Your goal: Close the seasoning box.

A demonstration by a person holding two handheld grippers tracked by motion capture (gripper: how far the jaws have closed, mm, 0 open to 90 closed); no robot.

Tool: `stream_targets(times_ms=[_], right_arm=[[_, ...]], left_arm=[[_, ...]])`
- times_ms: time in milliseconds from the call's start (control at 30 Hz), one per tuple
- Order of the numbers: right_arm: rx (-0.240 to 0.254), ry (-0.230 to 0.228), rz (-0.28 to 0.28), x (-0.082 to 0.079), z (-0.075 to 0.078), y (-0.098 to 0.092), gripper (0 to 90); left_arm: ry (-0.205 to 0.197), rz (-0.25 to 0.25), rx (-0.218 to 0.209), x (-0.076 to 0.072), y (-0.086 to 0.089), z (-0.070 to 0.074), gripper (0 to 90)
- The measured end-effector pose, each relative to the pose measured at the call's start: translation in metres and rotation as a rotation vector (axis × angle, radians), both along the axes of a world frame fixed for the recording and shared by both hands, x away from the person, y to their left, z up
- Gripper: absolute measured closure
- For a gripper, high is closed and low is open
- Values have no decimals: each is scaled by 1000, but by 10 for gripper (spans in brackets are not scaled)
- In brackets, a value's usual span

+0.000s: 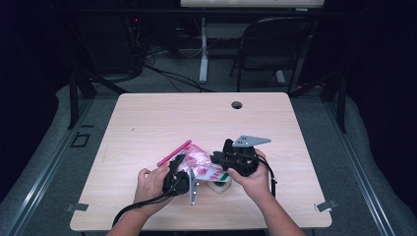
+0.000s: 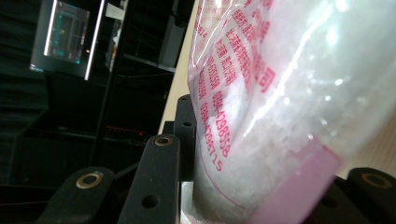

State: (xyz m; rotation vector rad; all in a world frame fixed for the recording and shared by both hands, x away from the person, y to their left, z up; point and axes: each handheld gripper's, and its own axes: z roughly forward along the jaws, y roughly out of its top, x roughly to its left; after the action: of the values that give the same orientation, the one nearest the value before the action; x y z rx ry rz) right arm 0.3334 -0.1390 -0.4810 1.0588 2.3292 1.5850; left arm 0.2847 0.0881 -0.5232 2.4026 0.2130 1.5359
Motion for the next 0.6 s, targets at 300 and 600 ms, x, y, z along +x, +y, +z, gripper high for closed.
stream_targets(times_ms=[300,600], right_arm=[[29,-12,-11,-1,4,-3,723],[35,-14,-18,-1,6,-5,719]], left_arm=[[69,16,-100,4,5,-3,750],[128,28,-203,5,10,-8,752]])
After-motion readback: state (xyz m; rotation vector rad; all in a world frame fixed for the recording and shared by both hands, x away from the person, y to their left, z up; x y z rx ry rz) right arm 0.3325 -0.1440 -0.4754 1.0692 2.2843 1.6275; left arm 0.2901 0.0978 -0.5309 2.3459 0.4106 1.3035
